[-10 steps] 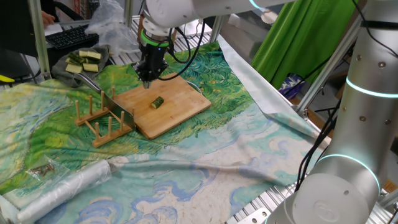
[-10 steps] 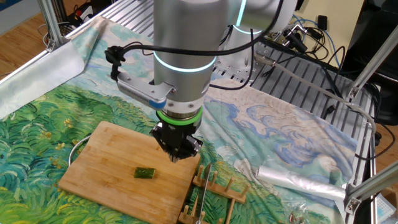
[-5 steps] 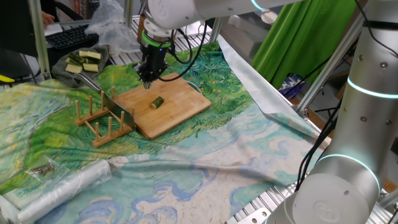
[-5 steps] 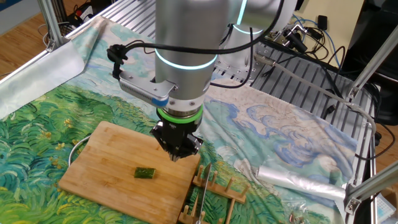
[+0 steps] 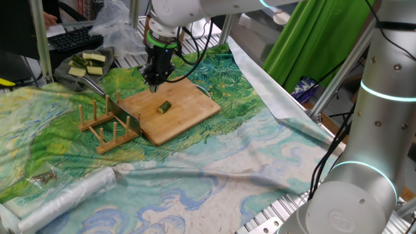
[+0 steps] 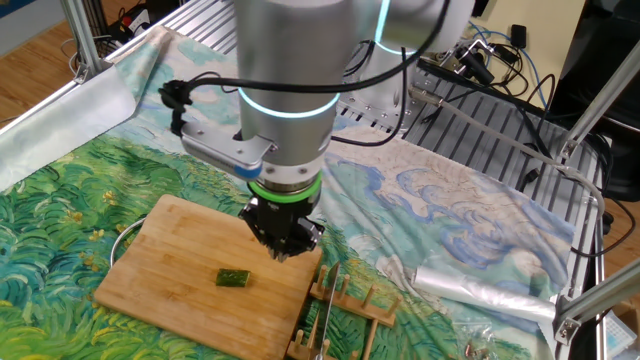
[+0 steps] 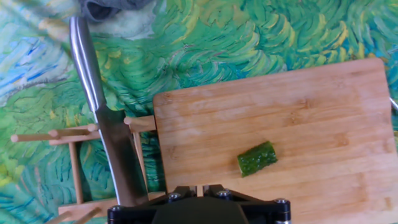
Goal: Chop the cucumber into shreds
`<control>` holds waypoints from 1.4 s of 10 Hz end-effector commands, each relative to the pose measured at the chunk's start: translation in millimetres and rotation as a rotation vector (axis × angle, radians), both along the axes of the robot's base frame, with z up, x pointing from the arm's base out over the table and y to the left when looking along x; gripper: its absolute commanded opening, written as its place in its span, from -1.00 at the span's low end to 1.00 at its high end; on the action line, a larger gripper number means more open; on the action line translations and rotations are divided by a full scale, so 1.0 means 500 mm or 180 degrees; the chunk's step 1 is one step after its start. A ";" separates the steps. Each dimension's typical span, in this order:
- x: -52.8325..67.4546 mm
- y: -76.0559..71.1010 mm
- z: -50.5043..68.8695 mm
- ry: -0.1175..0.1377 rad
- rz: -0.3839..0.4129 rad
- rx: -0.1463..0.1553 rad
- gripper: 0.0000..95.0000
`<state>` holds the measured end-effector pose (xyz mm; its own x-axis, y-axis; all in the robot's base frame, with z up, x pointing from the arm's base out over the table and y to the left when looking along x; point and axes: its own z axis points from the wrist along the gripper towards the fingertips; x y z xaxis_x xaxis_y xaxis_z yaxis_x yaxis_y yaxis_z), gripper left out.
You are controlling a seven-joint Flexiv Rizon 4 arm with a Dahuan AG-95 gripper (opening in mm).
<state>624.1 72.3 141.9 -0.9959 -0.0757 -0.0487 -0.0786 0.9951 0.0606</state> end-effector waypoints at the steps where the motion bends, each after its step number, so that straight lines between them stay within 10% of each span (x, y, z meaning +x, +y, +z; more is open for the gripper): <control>1: -0.002 0.000 0.001 -0.0043 0.0066 0.0152 -0.20; 2: 0.003 0.016 0.000 -0.0039 0.0039 0.0125 -0.20; 3: 0.010 0.039 0.000 -0.0044 0.0032 0.0111 0.20; 6: 0.036 0.114 -0.002 -0.0079 0.0047 0.0088 0.20; 7: 0.050 0.134 -0.006 -0.0093 0.0074 0.0061 -0.20; 9: 0.074 0.164 -0.015 -0.0114 0.0108 0.0005 -0.20; 14: 0.089 0.188 -0.067 -0.0157 0.0146 -0.0065 -0.20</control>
<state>667.5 166.3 105.5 -0.9884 -0.1167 -0.0974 -0.1208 0.9920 0.0371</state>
